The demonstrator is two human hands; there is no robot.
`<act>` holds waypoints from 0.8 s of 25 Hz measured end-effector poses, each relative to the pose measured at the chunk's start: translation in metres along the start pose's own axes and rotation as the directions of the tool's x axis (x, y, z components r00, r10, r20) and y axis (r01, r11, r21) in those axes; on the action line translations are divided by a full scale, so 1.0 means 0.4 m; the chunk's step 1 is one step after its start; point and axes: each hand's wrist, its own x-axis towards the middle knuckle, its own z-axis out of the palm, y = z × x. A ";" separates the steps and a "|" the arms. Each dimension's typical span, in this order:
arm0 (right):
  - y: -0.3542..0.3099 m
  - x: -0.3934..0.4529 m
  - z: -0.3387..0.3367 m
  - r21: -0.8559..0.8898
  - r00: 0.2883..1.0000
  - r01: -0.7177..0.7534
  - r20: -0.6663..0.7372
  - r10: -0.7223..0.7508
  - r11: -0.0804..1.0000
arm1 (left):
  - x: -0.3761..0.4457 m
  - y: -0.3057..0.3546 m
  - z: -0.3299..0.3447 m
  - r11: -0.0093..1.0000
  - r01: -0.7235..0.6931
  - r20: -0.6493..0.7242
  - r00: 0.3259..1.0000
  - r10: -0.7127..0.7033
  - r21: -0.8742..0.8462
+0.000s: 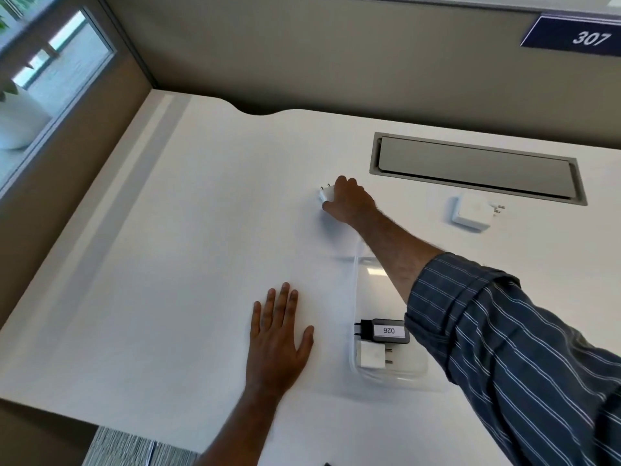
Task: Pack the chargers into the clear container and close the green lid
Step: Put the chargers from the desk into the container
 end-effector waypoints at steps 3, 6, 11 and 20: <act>-0.006 -0.033 -0.050 0.079 1.000 0.015 0.004 -0.015 0.997 | 0.000 0.000 -0.002 1.000 -0.002 0.001 1.000 0.002 -0.002; -0.007 -0.115 -0.113 0.169 0.995 0.088 -0.061 -0.078 0.982 | -0.002 0.002 -0.006 1.000 -0.004 0.002 1.000 0.004 -0.001; 0.036 -0.321 -0.177 0.214 0.947 0.248 -0.260 -0.190 0.945 | -0.001 0.008 -0.017 1.000 -0.008 0.009 1.000 0.008 0.000; 0.195 -0.592 -0.165 0.270 0.953 0.238 -0.248 -0.171 0.933 | -0.004 0.012 -0.023 1.000 0.000 0.016 1.000 0.000 0.010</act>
